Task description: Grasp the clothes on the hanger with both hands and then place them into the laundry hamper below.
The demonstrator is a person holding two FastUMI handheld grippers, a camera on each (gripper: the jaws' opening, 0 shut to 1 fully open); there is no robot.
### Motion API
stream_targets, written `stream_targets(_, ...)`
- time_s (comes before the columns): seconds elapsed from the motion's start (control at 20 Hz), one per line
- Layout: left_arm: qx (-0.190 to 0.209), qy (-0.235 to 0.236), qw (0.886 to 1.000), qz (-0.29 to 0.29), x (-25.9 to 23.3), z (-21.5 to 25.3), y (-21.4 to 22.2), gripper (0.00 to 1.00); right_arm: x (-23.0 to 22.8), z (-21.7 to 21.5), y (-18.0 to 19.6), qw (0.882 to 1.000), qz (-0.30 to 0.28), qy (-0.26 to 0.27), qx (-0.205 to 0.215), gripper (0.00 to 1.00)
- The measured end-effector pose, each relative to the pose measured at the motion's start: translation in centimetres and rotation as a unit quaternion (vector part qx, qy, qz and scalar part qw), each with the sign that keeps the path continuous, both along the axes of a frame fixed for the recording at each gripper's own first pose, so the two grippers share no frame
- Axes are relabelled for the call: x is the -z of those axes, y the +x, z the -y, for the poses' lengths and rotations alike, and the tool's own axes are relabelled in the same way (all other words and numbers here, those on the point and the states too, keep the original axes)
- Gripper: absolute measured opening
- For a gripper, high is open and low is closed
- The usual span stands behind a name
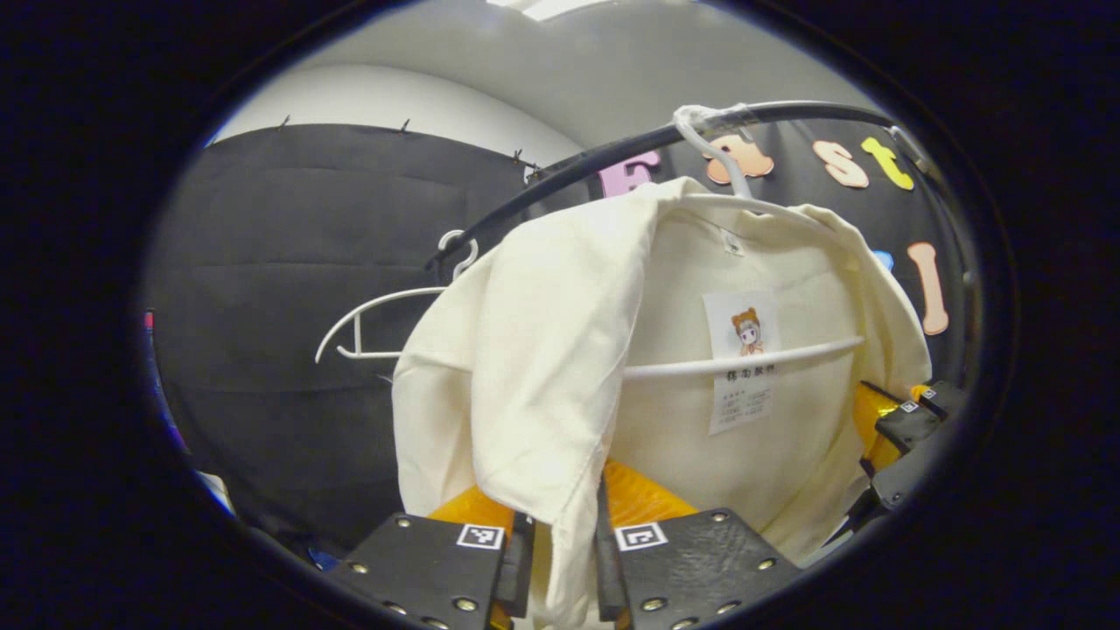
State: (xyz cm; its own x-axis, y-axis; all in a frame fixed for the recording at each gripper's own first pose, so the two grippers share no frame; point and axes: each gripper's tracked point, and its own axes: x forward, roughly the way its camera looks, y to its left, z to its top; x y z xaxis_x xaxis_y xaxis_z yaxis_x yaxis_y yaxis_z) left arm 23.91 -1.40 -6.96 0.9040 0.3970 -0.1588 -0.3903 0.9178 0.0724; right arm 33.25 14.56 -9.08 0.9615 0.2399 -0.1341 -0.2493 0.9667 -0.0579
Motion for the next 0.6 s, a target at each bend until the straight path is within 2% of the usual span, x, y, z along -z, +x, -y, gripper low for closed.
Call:
stream_targets(0.05, -0.003, 0.0, 1.0, 0.009, -0.1, -0.7, 0.6, 0.1, -0.2, 0.7, 0.2, 1.0, 0.015, -0.011, 0.01, 0.08)
stream_targets(0.1, -0.005, 0.005, 1.0, 0.013, -0.7, -0.9, -0.8, 0.08, -0.6, 1.3, 0.1, 0.999, 0.028, -0.018, 0.015, 0.04)
stream_targets(0.15, -0.003, 0.009, 1.0, 0.017, -1.3, -1.3, -1.3, 0.05, -0.7, 1.9, 0.2, 0.999, 0.034, -0.022, 0.019, 0.03)
stream_targets(0.2, -0.005, 0.01, 1.0, 0.024, -1.7, -1.8, -1.6, 0.05, -1.2, 2.6, 0.2, 0.998, 0.044, -0.022, 0.026, 0.0)
stream_targets(0.3, -0.012, 0.006, 0.999, 0.048, -3.2, -2.5, -2.8, 0.05, -1.9, 3.6, 0.5, 0.997, 0.06, -0.026, 0.037, 0.03)
stream_targets(0.35, -0.014, 0.012, 0.998, 0.057, -4.1, -2.7, -3.4, 0.05, -2.5, 4.4, 0.5, 0.996, 0.069, -0.027, 0.043, 0.0)
stream_targets(0.6, -0.02, 0.065, 0.993, 0.099, -9.2, -4.1, -5.5, 0.06, -5.3, 7.3, 1.3, 0.993, 0.094, -0.011, 0.076, 0.03)
